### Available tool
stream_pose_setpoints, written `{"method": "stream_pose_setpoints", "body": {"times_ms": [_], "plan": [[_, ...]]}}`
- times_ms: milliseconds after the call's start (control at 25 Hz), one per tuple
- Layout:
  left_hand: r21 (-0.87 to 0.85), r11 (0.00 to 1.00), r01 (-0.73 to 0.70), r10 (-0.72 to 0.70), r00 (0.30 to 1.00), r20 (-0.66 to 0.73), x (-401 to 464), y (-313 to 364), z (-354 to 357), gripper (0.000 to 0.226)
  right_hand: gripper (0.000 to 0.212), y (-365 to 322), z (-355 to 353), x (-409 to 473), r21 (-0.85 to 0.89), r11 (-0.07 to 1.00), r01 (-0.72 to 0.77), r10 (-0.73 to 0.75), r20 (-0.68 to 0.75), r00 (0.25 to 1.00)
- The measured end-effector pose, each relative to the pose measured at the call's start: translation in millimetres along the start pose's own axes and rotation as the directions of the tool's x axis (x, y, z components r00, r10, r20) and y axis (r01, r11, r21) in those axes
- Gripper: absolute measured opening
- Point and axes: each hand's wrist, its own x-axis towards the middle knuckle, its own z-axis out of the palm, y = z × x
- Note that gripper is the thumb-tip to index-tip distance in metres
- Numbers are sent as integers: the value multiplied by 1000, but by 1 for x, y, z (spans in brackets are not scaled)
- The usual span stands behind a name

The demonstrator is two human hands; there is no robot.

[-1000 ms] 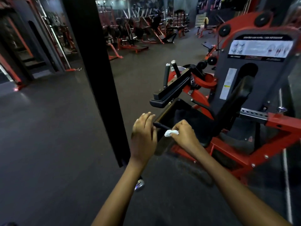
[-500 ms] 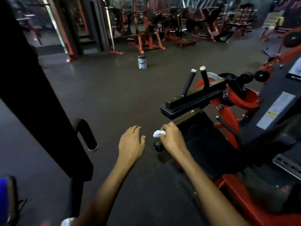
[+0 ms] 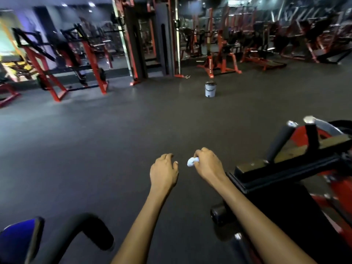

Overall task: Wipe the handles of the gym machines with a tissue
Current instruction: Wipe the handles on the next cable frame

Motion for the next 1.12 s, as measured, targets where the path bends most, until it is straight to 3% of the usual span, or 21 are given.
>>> {"method": "stream_pose_setpoints", "body": {"times_ms": [200, 440, 640, 880, 1120], "plan": [[54, 992, 110, -110, 994, -13, 110, -16, 1, 41, 22, -17, 21, 128, -78, 988, 131, -129, 40, 991], [142, 943, 301, -313, 948, 67, 215, -85, -7, 45, 24, -69, 82, 252, -32, 970, 243, -233, 182, 955], [213, 876, 434, -434, 900, -49, 306, -177, -31, 45, 23, -148, 147, 367, 47, 908, 415, -414, 234, 880], [226, 751, 620, -595, 785, -173, 394, -288, -74, 46, 19, -266, 216, 489, 114, 763, 636, -639, 278, 717], [146, 562, 814, -773, 580, -257, 433, -418, -119, 45, 16, -427, 295, 550, 238, 569, 787, -812, 314, 492]]}}
